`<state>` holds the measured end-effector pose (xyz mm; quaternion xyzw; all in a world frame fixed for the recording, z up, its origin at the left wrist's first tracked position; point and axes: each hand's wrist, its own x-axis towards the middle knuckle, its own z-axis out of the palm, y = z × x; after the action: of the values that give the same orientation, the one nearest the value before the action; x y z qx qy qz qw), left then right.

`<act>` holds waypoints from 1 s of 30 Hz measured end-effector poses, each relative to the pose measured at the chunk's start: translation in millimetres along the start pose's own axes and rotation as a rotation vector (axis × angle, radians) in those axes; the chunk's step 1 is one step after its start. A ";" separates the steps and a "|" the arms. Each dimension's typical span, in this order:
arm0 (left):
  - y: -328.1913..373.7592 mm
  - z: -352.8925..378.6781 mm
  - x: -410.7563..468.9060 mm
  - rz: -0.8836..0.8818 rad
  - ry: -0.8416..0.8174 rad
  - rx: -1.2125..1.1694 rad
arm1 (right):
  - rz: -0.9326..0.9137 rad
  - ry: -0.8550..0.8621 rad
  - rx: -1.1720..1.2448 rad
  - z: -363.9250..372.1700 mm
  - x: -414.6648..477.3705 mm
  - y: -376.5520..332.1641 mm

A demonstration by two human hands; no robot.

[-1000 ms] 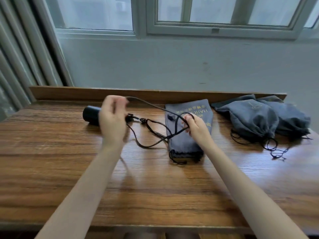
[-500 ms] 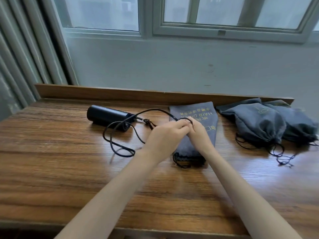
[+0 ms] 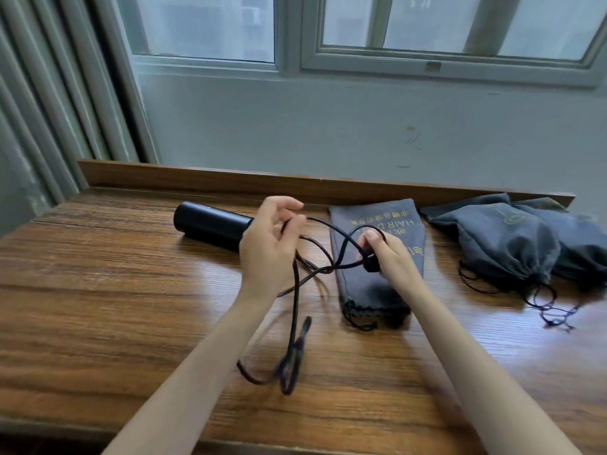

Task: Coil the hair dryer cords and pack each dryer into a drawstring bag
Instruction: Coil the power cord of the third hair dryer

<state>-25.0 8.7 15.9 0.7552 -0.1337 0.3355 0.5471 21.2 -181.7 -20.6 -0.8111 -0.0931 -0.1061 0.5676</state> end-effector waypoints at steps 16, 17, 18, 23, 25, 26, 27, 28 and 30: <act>5.0 -25.1 47.9 -0.188 0.112 -0.304 | 0.220 -0.199 -0.071 -28.7 -5.1 13.8; 6.5 -24.0 48.6 -0.196 0.095 -0.314 | 0.231 -0.270 -0.007 -35.1 -6.4 11.5; 7.3 -22.9 47.7 -0.212 0.067 -0.332 | 0.232 -0.305 0.040 -41.5 -7.1 9.6; 5.5 -13.0 30.7 -0.308 -0.146 -0.489 | 0.234 -0.015 0.488 -55.1 3.1 7.0; 6.2 -5.6 18.3 -0.228 -0.256 -0.426 | 0.250 0.102 0.675 -58.1 11.3 3.3; 7.0 -1.0 10.8 -0.165 -0.319 -0.382 | 0.251 0.128 0.731 -60.0 15.3 0.5; 8.6 4.4 2.6 -0.104 -0.383 -0.344 | 0.239 0.132 0.737 -62.4 19.2 -3.6; 10.6 10.4 -5.8 -0.042 -0.447 -0.304 | 0.207 0.124 0.667 -63.6 22.5 -8.6; 15.1 25.2 -23.1 0.110 -0.573 -0.205 | 0.082 0.092 0.379 -62.0 29.8 -16.4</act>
<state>-41.6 -23.7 7.4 0.7515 -0.3563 0.1228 0.5415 41.2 -233.6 23.1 -0.6872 -0.0521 -0.1006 0.7176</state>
